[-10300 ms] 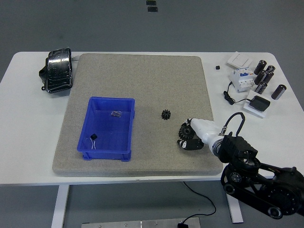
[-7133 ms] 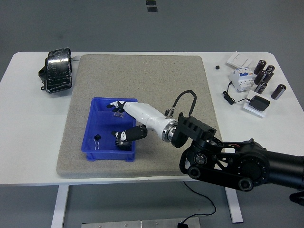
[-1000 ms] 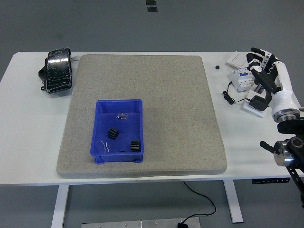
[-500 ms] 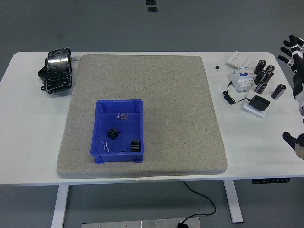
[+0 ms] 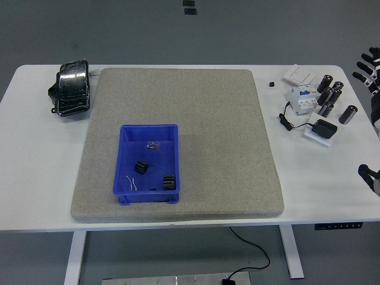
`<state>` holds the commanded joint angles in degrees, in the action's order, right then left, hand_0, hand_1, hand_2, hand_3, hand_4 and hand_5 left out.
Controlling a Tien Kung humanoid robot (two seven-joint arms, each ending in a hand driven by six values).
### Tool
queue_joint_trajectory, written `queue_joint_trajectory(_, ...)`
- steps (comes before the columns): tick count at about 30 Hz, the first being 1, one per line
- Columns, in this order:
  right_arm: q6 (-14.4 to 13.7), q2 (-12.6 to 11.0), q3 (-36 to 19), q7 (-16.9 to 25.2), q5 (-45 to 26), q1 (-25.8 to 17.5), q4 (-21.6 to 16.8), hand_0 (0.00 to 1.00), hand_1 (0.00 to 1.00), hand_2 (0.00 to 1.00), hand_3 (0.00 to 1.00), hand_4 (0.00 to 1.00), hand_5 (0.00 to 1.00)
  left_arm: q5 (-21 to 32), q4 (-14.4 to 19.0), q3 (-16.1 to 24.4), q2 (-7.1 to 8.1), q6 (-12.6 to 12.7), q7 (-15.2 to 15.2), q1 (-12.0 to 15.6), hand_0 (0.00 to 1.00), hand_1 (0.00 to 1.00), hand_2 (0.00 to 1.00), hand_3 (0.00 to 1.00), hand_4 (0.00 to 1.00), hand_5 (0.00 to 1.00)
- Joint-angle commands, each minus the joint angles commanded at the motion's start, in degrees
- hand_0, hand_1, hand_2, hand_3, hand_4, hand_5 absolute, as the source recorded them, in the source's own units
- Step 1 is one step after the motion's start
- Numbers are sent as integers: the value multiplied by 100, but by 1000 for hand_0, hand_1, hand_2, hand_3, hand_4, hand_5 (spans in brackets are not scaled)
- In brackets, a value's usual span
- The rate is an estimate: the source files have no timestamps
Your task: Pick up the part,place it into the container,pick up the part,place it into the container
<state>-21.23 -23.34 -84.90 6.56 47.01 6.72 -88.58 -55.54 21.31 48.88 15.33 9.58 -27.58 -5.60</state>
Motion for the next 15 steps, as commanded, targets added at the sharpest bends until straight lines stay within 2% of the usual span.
queue_joint_trajectory(15,32,-12,-45,-19,-3,10,72,709,734,723,708,808,550,18,-1,3,16,2,-10,2,646,646,604,529,633,597)
